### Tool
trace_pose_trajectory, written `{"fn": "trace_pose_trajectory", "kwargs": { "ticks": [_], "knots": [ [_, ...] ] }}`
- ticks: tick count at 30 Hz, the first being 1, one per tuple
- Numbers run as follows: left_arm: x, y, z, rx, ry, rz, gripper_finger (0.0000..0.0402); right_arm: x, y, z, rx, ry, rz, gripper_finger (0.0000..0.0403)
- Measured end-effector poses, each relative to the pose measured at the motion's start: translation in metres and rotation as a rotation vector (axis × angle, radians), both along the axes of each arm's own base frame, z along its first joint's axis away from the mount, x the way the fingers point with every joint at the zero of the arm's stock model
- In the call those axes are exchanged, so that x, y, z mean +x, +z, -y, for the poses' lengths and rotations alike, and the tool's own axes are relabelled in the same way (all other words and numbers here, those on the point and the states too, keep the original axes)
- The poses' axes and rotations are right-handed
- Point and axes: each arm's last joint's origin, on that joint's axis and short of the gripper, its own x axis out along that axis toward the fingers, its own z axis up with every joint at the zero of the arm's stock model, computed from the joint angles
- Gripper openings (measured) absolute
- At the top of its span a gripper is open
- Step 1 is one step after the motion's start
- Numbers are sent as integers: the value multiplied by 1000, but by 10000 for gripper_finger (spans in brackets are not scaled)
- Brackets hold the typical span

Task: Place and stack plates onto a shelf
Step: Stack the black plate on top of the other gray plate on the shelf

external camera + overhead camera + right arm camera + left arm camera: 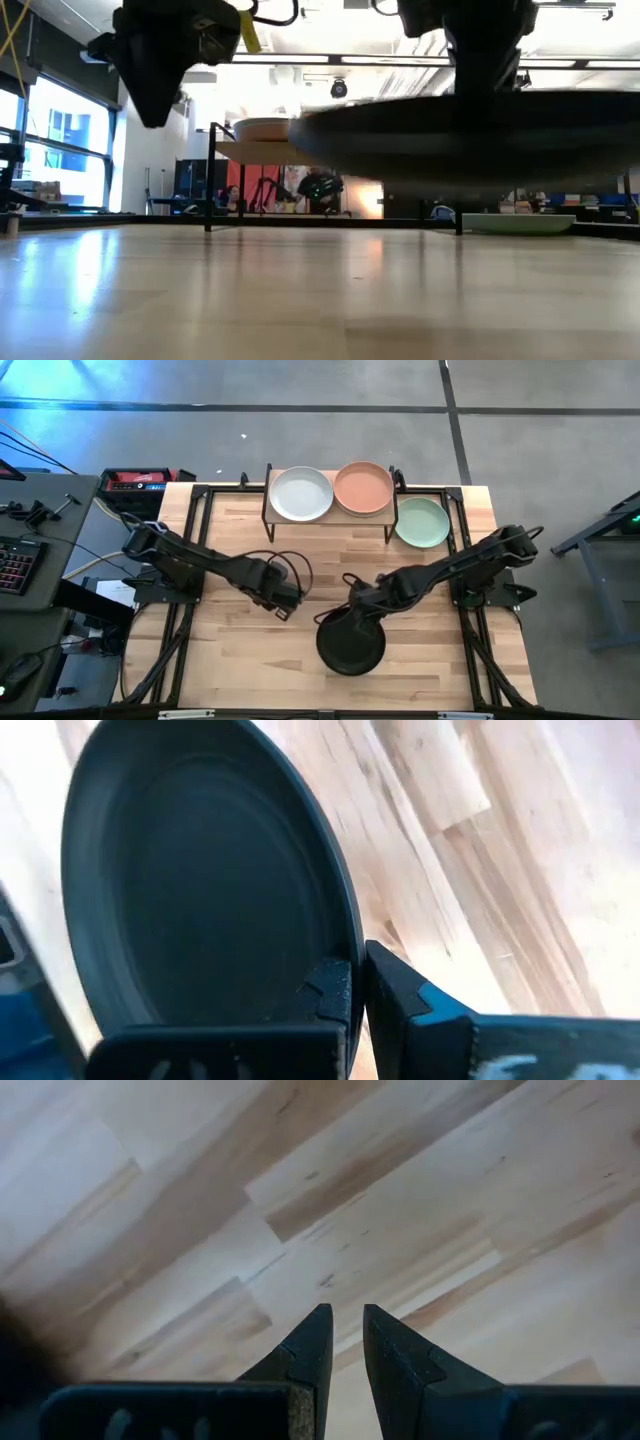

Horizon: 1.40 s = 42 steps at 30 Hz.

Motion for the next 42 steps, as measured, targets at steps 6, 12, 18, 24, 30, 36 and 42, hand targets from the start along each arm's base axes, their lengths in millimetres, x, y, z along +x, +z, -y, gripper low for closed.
{"fn": "trace_pose_trajectory", "kwargs": {
  "ticks": [6, 12, 18, 24, 30, 36, 42],
  "knots": [
    [-9, 18, -18, -4, -35, 33, 49, -9, 23, 15, 31, -53, 63, 0],
    [-17, 35, -38, -2, -116, 71, 49, -18, 43, 34, 42, -105, 115, 0],
    [-21, 38, -52, -47, -188, 45, 49, -26, 57, 50, 25, -137, 169, 0],
    [-26, 37, -66, -62, -192, -38, 49, -31, 62, 61, 5, -158, 171, 0],
    [-34, 37, -81, -72, -190, -131, 66, -32, 63, 68, -10, -184, 165, 0],
    [-33, 37, -93, -72, -149, -116, 93, -31, 63, 77, -12, -219, 165, 0],
    [-18, 37, -98, -50, -131, 46, 95, -30, 63, 92, -9, -288, 167, 0]
  ]
}}
